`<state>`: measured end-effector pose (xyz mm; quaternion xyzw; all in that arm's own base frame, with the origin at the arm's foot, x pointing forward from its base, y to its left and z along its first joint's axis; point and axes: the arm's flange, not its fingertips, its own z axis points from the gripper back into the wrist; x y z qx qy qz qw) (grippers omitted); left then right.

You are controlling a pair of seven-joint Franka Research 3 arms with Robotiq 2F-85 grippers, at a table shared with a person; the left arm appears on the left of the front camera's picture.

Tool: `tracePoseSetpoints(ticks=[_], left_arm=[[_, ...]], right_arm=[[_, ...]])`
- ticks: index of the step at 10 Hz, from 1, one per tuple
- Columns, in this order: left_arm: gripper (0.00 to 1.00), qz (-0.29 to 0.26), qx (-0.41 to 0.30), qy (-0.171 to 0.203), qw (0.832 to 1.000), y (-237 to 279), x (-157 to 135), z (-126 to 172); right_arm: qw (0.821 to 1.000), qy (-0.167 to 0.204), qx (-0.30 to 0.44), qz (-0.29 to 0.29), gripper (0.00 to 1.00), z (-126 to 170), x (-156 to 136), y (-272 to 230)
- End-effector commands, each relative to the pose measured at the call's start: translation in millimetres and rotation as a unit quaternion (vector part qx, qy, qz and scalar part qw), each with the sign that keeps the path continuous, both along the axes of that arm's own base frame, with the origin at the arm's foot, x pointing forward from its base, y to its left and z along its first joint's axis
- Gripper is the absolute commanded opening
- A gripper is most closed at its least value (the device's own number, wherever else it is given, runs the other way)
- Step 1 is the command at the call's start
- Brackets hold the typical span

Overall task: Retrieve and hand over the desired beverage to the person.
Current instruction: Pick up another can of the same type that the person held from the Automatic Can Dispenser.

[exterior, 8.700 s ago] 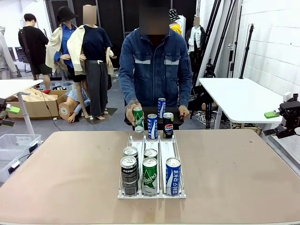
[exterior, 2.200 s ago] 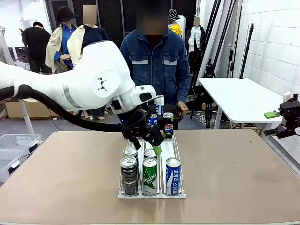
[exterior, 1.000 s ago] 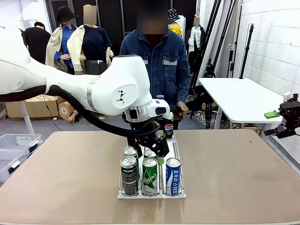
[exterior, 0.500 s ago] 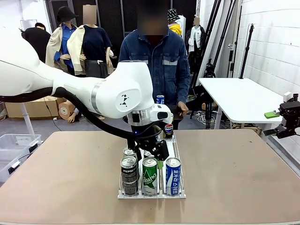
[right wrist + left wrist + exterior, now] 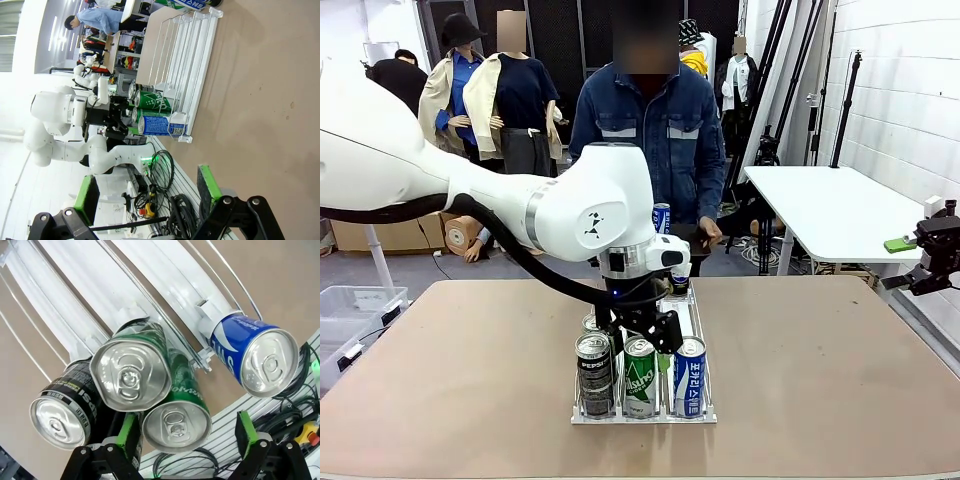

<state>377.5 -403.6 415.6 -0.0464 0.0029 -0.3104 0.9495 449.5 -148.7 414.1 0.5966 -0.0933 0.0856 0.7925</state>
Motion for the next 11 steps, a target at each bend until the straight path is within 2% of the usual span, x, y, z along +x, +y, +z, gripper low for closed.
tracePoseSetpoints(ticks=[1,4,6,9,11], left_arm=[[1.00,0.010,0.022,0.006,1.000,-6.9,0.8,-7.2],[1.00,0.004,0.026,0.005,1.000,-9.6,-0.6,-10.3],[0.86,0.002,0.024,0.002,1.000,-11.2,-0.9,-7.6],[0.46,0.004,0.031,-0.002,0.999,-11.6,-0.8,-7.1],[0.11,0.004,0.035,-0.008,0.999,-12.7,-1.2,-3.4]], right_arm=[[1.000,0.002,-0.002,-0.003,1.00,-0.2,0.4,0.1],[1.000,0.002,-0.002,-0.003,1.00,-0.2,0.4,0.1],[1.000,0.002,-0.002,-0.003,1.00,-0.2,0.4,0.1],[1.000,0.002,-0.002,-0.003,1.00,-0.2,0.4,0.1],[1.000,0.002,-0.002,-0.003,1.00,-0.2,0.4,0.1]])
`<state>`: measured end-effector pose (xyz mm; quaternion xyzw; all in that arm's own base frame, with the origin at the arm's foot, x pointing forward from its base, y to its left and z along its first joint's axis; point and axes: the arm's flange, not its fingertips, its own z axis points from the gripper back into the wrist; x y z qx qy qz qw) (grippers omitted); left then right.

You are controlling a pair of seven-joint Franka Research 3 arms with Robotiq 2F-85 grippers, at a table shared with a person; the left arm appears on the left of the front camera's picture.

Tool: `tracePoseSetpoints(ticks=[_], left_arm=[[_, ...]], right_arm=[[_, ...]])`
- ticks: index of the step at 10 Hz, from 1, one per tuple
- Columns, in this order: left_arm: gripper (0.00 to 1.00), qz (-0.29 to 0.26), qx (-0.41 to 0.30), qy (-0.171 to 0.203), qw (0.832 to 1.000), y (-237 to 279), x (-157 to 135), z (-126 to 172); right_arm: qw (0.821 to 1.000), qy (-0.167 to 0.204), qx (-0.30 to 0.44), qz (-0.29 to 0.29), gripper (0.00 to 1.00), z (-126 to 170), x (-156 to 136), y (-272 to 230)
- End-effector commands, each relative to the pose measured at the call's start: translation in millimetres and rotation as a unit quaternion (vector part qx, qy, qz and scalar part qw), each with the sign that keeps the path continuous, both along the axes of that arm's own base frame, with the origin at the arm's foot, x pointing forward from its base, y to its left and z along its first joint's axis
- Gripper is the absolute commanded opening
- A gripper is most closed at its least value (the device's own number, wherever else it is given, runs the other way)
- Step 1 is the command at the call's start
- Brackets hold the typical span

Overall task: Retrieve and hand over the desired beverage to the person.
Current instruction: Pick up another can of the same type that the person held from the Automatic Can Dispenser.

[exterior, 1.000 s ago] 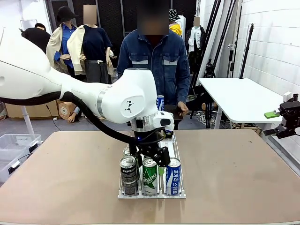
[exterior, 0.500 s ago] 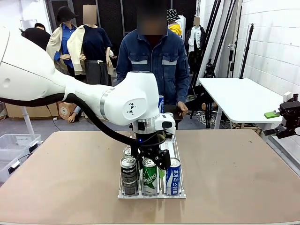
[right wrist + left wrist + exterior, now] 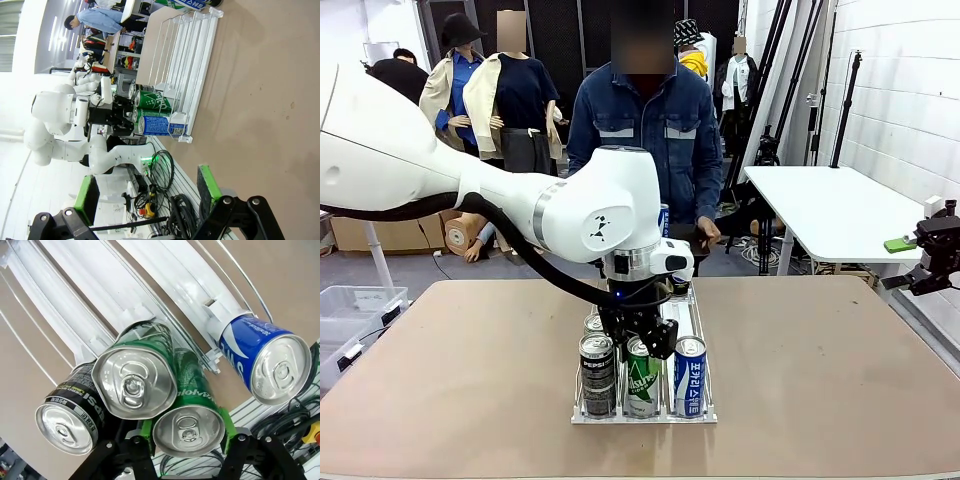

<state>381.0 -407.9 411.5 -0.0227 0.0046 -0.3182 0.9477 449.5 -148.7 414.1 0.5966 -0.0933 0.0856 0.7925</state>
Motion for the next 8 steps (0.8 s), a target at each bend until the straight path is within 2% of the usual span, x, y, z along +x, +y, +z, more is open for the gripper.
tracePoseSetpoints(ticks=[1,4,8], left_arm=[[0.00,0.012,0.013,-0.003,1.000,-8.5,-4.5,0.6],[0.00,0.015,0.011,0.007,1.000,-7.7,-2.9,-0.8],[0.00,0.001,0.005,0.003,1.000,-0.1,-0.4,-0.1]], right_arm=[[1.000,0.002,-0.002,-0.003,1.00,-0.2,0.4,0.1],[1.000,0.002,-0.002,-0.003,1.00,-0.2,0.4,0.1],[1.000,0.002,-0.002,-0.003,1.00,-0.2,0.4,0.1]])
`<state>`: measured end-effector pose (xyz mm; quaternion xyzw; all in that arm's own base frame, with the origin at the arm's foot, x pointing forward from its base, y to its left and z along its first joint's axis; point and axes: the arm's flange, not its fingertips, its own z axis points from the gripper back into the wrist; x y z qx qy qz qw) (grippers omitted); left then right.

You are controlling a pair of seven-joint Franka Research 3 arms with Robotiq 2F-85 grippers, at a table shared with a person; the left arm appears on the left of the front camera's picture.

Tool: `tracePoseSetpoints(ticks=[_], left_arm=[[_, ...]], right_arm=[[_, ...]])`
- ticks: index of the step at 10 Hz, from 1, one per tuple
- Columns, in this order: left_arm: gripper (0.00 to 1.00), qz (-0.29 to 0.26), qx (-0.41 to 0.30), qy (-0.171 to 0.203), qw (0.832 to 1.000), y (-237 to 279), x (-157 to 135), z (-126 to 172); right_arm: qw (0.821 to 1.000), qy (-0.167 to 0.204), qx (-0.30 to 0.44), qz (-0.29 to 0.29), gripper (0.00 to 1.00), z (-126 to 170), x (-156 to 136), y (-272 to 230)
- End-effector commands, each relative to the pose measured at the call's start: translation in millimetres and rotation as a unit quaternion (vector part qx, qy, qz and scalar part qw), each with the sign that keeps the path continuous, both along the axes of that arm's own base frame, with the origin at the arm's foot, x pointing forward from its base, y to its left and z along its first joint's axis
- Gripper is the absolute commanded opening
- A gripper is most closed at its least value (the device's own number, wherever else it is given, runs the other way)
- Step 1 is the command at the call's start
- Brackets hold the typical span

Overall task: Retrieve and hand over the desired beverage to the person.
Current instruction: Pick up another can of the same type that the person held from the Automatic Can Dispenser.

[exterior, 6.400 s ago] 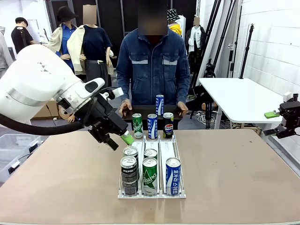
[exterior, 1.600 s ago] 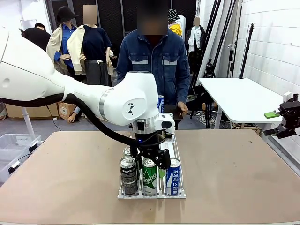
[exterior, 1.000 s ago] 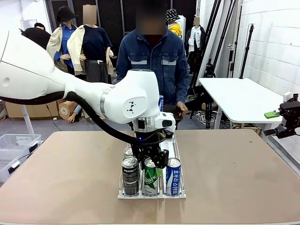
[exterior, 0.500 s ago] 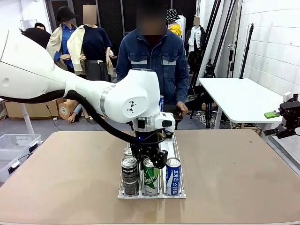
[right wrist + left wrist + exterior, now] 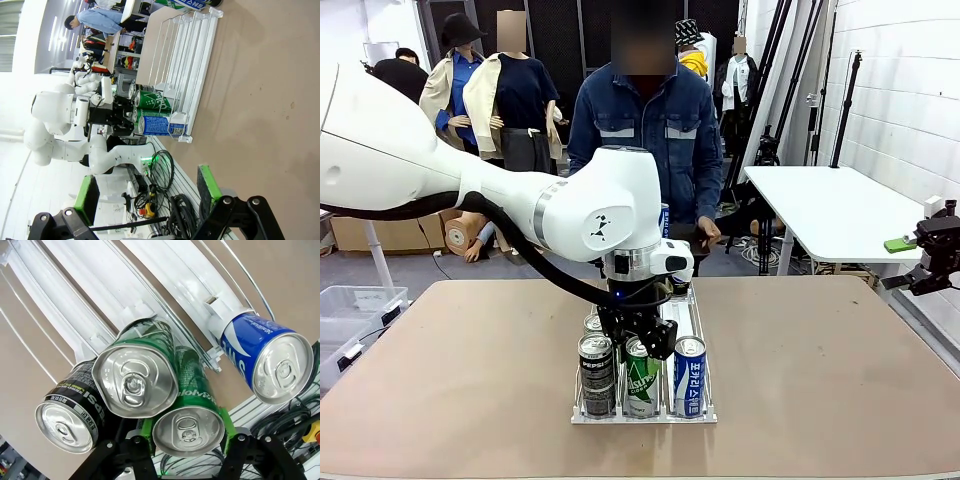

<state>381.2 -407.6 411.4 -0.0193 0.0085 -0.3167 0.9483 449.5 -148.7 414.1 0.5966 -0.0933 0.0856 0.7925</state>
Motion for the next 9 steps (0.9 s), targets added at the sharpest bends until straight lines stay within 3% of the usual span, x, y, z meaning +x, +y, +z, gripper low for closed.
tracePoseSetpoints(ticks=[1,4,9], left_arm=[[0.00,-0.001,0.000,0.000,1.000,-0.4,-0.6,0.0],[0.00,0.000,0.000,0.000,1.000,0.0,0.0,0.0],[0.00,-0.024,0.000,-0.038,0.999,-36.7,-1.3,79.7]], right_arm=[[1.000,0.002,-0.002,-0.003,1.00,-0.2,0.4,0.1],[1.000,0.002,-0.002,-0.003,1.00,-0.2,0.4,0.1],[1.000,0.002,-0.002,-0.003,1.00,-0.2,0.4,0.1]])
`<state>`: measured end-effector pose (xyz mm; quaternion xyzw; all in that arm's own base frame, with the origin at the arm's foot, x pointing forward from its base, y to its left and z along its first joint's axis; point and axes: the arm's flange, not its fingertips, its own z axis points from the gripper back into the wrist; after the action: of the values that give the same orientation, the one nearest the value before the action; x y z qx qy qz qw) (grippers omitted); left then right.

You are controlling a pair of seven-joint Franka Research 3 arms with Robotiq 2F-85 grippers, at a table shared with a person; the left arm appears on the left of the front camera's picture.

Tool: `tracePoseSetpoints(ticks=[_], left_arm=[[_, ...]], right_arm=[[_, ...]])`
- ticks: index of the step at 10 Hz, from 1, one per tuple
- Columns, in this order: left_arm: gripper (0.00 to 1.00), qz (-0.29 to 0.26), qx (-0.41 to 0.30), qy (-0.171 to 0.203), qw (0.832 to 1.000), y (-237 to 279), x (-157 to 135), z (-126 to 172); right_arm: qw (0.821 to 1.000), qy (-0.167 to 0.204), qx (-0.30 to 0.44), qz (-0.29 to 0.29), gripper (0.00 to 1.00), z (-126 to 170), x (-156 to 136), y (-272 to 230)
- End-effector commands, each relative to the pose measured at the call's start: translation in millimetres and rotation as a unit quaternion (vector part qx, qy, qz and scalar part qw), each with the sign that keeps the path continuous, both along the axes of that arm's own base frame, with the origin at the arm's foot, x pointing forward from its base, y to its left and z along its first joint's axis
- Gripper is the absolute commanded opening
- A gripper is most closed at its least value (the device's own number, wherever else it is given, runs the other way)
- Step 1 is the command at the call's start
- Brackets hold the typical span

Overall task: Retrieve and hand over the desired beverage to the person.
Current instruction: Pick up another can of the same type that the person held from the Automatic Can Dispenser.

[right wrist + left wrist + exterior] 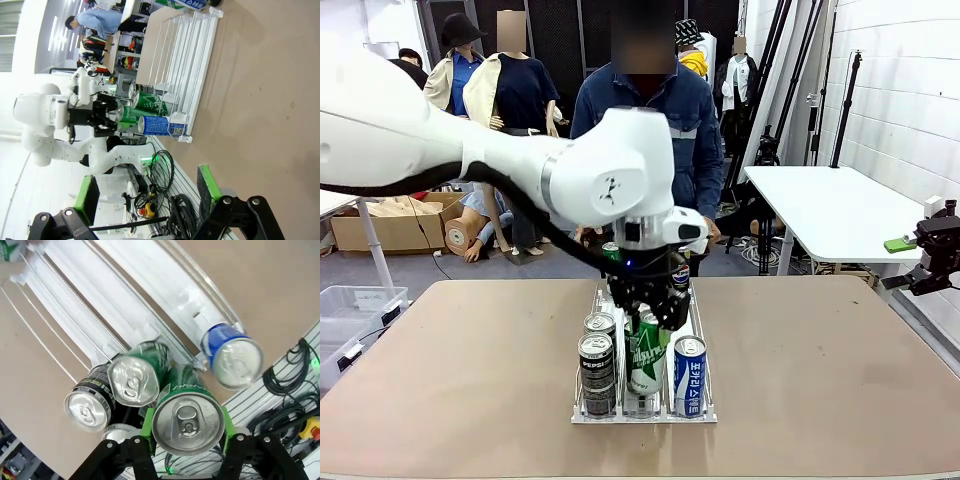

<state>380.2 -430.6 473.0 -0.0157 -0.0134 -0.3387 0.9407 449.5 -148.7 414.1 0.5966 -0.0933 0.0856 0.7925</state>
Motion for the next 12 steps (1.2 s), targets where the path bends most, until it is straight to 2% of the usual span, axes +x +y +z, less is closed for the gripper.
tracePoseSetpoints(ticks=[1,6,10,12], left_arm=[[0.00,-0.006,0.008,-0.024,1.000,-20.1,-3.3,34.6],[0.00,-0.012,-0.002,-0.057,0.998,-20.3,-11.6,110.6],[0.00,0.010,-0.027,-0.081,0.996,19.4,-1.0,140.1],[0.00,0.028,-0.017,-0.097,0.995,49.3,3.7,154.2]], right_arm=[[1.000,0.002,-0.002,-0.003,1.00,-0.2,0.4,0.2],[1.000,0.002,-0.002,-0.003,1.00,-0.2,0.4,0.2],[1.000,0.002,-0.002,-0.003,1.00,-0.2,0.4,0.2],[1.000,0.002,-0.002,-0.003,1.00,-0.2,0.4,0.2]])
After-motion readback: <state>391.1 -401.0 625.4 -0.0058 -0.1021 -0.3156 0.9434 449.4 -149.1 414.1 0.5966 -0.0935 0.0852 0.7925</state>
